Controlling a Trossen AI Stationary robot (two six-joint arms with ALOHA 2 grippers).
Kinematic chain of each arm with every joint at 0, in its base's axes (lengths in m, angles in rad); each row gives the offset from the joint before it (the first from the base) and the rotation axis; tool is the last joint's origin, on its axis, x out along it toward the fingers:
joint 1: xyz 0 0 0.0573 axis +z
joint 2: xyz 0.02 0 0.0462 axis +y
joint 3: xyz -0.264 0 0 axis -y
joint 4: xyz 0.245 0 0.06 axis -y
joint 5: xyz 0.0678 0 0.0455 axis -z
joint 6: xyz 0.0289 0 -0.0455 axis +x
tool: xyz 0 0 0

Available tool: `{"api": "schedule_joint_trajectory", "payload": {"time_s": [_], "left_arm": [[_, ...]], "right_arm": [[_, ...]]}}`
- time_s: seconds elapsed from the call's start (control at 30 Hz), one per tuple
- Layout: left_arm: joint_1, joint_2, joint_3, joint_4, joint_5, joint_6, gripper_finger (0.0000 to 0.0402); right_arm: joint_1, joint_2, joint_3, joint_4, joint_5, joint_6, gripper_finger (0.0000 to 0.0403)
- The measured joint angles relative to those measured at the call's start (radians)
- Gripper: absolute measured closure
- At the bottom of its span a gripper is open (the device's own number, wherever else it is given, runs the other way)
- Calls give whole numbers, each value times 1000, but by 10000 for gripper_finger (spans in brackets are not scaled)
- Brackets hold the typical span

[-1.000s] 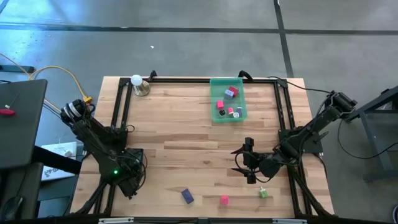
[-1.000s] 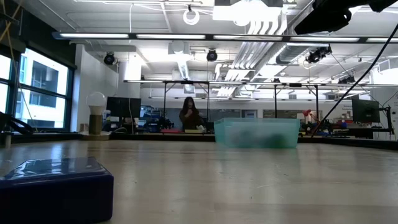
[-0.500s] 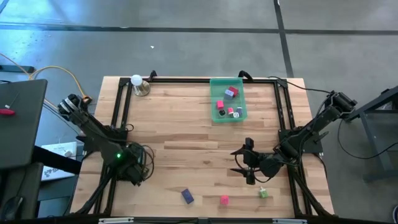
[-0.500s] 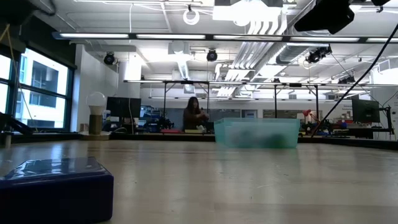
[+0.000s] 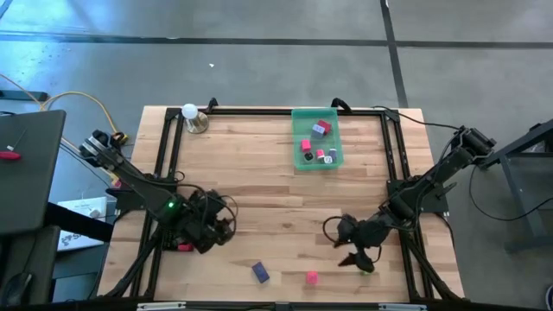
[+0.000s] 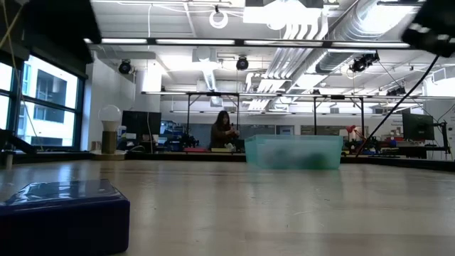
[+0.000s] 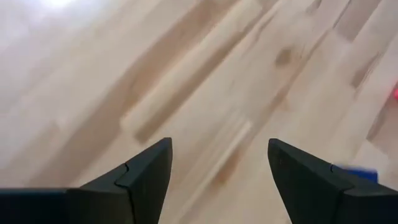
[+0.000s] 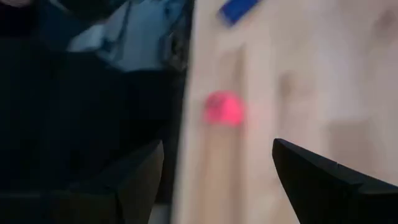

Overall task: Pick & Place Office items
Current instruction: Put the green charger adapter into the green bin

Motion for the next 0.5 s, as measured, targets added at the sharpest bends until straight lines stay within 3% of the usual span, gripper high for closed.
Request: {"api": "schedule_joint_trajectory", "payload": {"time_s": [0.13, 0.27, 0.5], "left_arm": [[18, 38, 0, 71, -87, 104, 145], [46, 85, -1, 126, -110, 177, 145], [79, 166, -2, 209, -109, 271, 145]], "right_arm": [[0, 0, 0, -3, -167, 214, 112], [2, 0, 0, -71, -277, 516, 112], [71, 0, 0, -163, -384, 981, 112]]}}
